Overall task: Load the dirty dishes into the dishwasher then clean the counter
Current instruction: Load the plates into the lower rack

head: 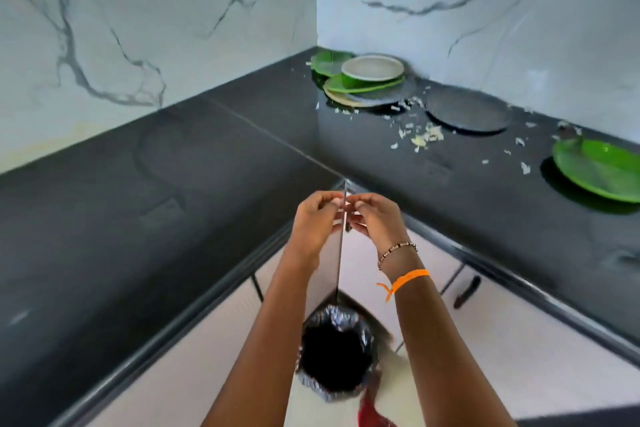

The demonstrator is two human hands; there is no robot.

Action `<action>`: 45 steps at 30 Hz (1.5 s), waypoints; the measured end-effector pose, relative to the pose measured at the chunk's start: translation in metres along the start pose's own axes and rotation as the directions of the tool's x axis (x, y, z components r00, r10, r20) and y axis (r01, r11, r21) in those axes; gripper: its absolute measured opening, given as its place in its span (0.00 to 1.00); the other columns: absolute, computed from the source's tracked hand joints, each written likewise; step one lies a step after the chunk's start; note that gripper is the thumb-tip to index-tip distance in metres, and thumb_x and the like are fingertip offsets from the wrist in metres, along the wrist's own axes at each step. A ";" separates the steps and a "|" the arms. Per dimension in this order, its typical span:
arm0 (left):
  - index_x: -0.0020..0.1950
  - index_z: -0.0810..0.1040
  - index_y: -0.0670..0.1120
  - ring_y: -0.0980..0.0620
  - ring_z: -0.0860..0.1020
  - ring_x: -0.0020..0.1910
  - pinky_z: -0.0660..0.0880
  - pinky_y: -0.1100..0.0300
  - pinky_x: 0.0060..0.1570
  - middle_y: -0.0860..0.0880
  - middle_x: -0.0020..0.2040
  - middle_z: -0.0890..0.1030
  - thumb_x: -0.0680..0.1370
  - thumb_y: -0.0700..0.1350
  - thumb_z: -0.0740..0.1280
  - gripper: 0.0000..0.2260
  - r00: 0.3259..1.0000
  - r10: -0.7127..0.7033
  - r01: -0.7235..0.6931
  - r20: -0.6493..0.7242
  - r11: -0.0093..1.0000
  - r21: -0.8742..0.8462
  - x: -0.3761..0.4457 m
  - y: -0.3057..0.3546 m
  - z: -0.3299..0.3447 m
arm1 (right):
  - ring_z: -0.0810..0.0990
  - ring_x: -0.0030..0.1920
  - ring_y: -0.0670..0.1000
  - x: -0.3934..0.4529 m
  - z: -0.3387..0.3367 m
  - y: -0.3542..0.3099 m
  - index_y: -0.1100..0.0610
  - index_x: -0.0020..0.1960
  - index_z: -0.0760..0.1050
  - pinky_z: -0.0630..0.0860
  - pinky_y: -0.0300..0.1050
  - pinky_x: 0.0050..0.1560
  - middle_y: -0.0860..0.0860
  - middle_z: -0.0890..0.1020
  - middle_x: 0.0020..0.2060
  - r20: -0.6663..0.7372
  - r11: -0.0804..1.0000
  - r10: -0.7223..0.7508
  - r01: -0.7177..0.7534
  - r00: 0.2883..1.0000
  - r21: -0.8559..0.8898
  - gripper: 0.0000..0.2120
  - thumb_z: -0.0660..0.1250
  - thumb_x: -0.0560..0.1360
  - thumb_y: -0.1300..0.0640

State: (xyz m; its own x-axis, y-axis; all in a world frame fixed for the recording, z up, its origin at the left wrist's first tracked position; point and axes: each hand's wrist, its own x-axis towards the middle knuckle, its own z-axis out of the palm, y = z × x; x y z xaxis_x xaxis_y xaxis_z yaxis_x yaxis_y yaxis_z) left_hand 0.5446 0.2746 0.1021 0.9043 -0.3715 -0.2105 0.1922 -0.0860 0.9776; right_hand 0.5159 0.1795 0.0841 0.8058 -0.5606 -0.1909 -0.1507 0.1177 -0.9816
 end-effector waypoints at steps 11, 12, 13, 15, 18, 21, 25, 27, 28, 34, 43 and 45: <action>0.53 0.77 0.45 0.55 0.76 0.43 0.76 0.58 0.51 0.49 0.44 0.77 0.81 0.40 0.57 0.09 0.987 -0.152 0.156 0.051 0.985 -0.076 0.213 0.062 0.106 | 0.76 0.23 0.48 0.246 -0.126 -0.067 0.58 0.38 0.62 0.76 0.36 0.30 0.55 0.67 0.35 -0.130 0.912 0.223 -0.160 0.966 0.378 0.16 0.44 0.80 0.67; 0.52 0.77 0.45 0.54 0.76 0.44 0.76 0.58 0.51 0.49 0.44 0.77 0.81 0.40 0.57 0.09 0.985 -0.158 0.163 0.065 0.984 -0.070 0.224 0.063 0.115 | 0.76 0.25 0.48 0.262 -0.140 -0.066 0.59 0.39 0.63 0.77 0.36 0.39 0.55 0.65 0.34 -0.168 0.900 0.257 -0.173 0.952 0.399 0.16 0.42 0.80 0.68; 0.53 0.77 0.45 0.54 0.76 0.44 0.76 0.57 0.51 0.49 0.45 0.77 0.81 0.40 0.57 0.09 0.983 -0.166 0.171 0.079 0.983 -0.060 0.234 0.063 0.124 | 0.77 0.28 0.49 0.274 -0.154 -0.064 0.62 0.43 0.66 0.76 0.39 0.52 0.55 0.66 0.34 -0.226 0.879 0.309 -0.187 0.924 0.439 0.15 0.44 0.80 0.68; 0.55 0.77 0.44 0.54 0.76 0.45 0.76 0.57 0.51 0.49 0.45 0.77 0.81 0.41 0.57 0.09 0.977 -0.186 0.191 0.101 0.981 -0.040 0.249 0.061 0.139 | 0.81 0.34 0.50 0.290 -0.176 -0.059 0.65 0.50 0.70 0.70 0.47 0.62 0.56 0.70 0.37 -0.306 0.827 0.409 -0.208 0.860 0.523 0.12 0.48 0.80 0.67; 0.54 0.77 0.45 0.54 0.76 0.45 0.76 0.57 0.51 0.49 0.45 0.77 0.81 0.41 0.57 0.09 0.966 -0.211 0.213 0.153 0.977 0.005 0.266 0.060 0.158 | 0.77 0.39 0.50 0.305 -0.197 -0.055 0.59 0.42 0.67 0.73 0.47 0.57 0.55 0.74 0.45 -0.377 0.801 0.419 -0.141 0.826 0.583 0.11 0.50 0.80 0.64; 0.56 0.77 0.45 0.52 0.76 0.47 0.75 0.57 0.52 0.49 0.45 0.78 0.81 0.40 0.57 0.10 0.954 -0.223 0.212 0.200 0.974 0.075 0.278 0.059 0.169 | 0.75 0.37 0.49 0.323 -0.212 -0.058 0.61 0.57 0.69 0.79 0.44 0.50 0.53 0.74 0.41 -0.397 0.730 0.457 -0.081 0.796 0.679 0.08 0.55 0.79 0.63; 0.54 0.77 0.46 0.52 0.77 0.48 0.75 0.57 0.53 0.50 0.46 0.79 0.81 0.40 0.57 0.09 0.944 -0.223 0.197 0.243 0.972 0.129 0.290 0.062 0.180 | 0.70 0.31 0.46 0.345 -0.226 -0.067 0.60 0.50 0.70 0.71 0.32 0.20 0.53 0.73 0.39 -0.406 0.686 0.523 -0.088 0.750 0.722 0.05 0.64 0.76 0.60; 0.53 0.77 0.46 0.53 0.77 0.47 0.75 0.58 0.51 0.49 0.47 0.79 0.81 0.40 0.57 0.09 0.939 -0.221 0.191 0.265 0.972 0.137 0.293 0.065 0.186 | 0.67 0.26 0.44 0.348 -0.230 -0.068 0.59 0.39 0.68 0.67 0.30 0.19 0.51 0.71 0.32 -0.391 0.690 0.524 -0.107 0.757 0.716 0.08 0.64 0.76 0.60; 0.53 0.77 0.46 0.53 0.77 0.47 0.75 0.59 0.50 0.49 0.47 0.79 0.81 0.41 0.57 0.09 0.936 -0.218 0.187 0.278 0.973 0.135 0.294 0.067 0.190 | 0.67 0.22 0.43 0.348 -0.232 -0.067 0.58 0.37 0.67 0.66 0.30 0.19 0.50 0.71 0.29 -0.399 0.694 0.509 -0.090 0.763 0.714 0.10 0.63 0.77 0.61; 0.59 0.72 0.47 0.45 0.79 0.54 0.78 0.50 0.52 0.45 0.55 0.78 0.78 0.51 0.63 0.13 0.874 -0.285 0.281 0.394 0.957 0.071 0.294 0.073 0.226 | 0.66 0.17 0.41 0.293 -0.238 -0.060 0.57 0.38 0.68 0.65 0.31 0.18 0.49 0.69 0.26 -0.349 0.742 0.364 -0.042 0.864 0.670 0.09 0.59 0.77 0.63; 0.56 0.75 0.43 0.48 0.79 0.48 0.78 0.55 0.40 0.45 0.50 0.80 0.77 0.37 0.63 0.09 0.901 -0.181 0.214 0.395 0.976 -0.040 0.252 0.058 0.288 | 0.74 0.35 0.44 0.198 -0.310 -0.017 0.59 0.40 0.80 0.71 0.40 0.37 0.48 0.77 0.33 -0.882 0.992 0.120 -0.084 0.455 0.092 0.09 0.65 0.75 0.57; 0.55 0.75 0.43 0.50 0.79 0.46 0.77 0.57 0.39 0.46 0.47 0.80 0.77 0.37 0.63 0.08 0.888 -0.149 0.152 0.434 0.988 0.028 0.241 0.057 0.297 | 0.77 0.48 0.52 0.171 -0.335 -0.012 0.63 0.49 0.78 0.70 0.45 0.50 0.54 0.79 0.43 -0.980 0.978 0.111 -0.192 0.164 0.078 0.09 0.64 0.75 0.58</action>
State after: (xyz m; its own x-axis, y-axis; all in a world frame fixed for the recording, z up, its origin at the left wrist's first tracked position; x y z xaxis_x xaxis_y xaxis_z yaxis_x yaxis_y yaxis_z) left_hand 0.6607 -0.0947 0.1054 0.6093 -0.7185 -0.3355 0.3169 -0.1672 0.9336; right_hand 0.4637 -0.1921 0.0596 -0.4455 -0.8826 -0.1501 -0.2570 0.2867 -0.9229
